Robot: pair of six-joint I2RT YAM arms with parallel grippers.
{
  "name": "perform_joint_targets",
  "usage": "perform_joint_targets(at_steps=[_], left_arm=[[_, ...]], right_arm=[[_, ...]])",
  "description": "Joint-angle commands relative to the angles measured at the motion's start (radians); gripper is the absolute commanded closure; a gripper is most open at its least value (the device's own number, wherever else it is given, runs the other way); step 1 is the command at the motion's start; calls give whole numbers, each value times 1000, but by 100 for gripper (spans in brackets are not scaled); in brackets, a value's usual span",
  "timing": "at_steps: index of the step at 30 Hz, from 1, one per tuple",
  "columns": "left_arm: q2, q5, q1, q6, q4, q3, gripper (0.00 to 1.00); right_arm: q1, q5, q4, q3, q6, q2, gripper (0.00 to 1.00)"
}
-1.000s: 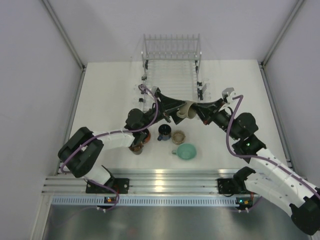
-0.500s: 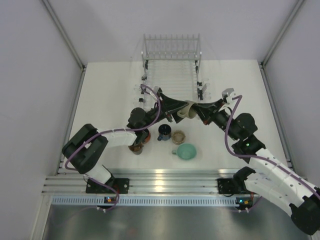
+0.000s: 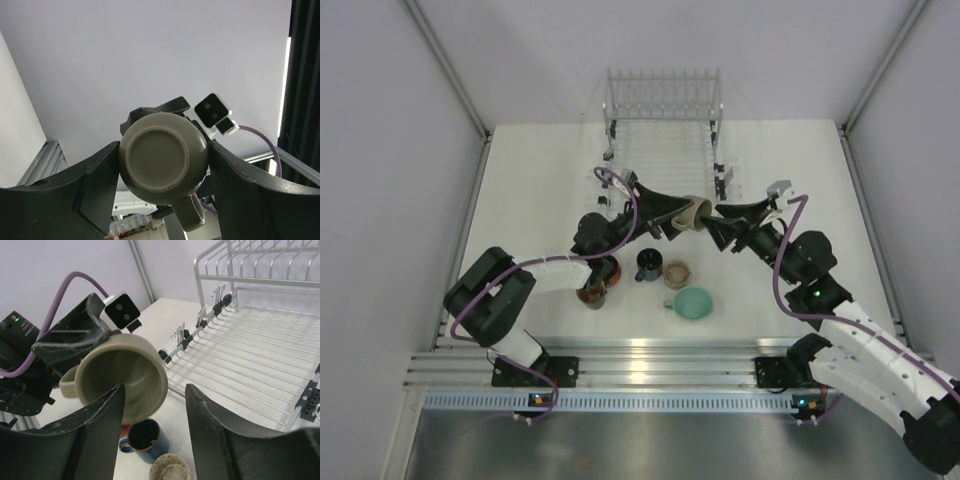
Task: Load the cups into the dish rack
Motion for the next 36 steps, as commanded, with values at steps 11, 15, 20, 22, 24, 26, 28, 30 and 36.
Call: perform_joint_targets(at_steps=[11, 15, 20, 22, 24, 26, 28, 30, 36], left_arm=[[-29, 126, 280, 424, -389, 292, 100], [-16, -56, 285, 888, -1032, 606, 100], [96, -436, 276, 1187, -1337, 835, 100], [157, -536, 262, 1235, -1348, 864, 100], [200, -609, 244, 1311, -1361, 909, 100], [260, -718, 207, 1367, -1372, 933, 100], [306, -748, 190, 1378, -1371, 941, 100], [331, -760, 187, 1384, -1348, 940, 100], [424, -824, 187, 1418, -1337, 972, 100]], right_arm=[[7, 88, -42, -19, -46, -71, 43], [7, 111, -46, -23, -59, -71, 42], [4, 137, -39, -29, -67, -49, 41], [2, 142, -34, -29, -67, -37, 41], [2, 148, -33, -29, -70, -23, 40], [2, 157, -39, -26, -70, -17, 40], [1, 160, -39, -32, -79, -17, 40], [-2, 162, -34, -38, -81, -23, 40], [-12, 162, -30, -49, -92, -18, 38]])
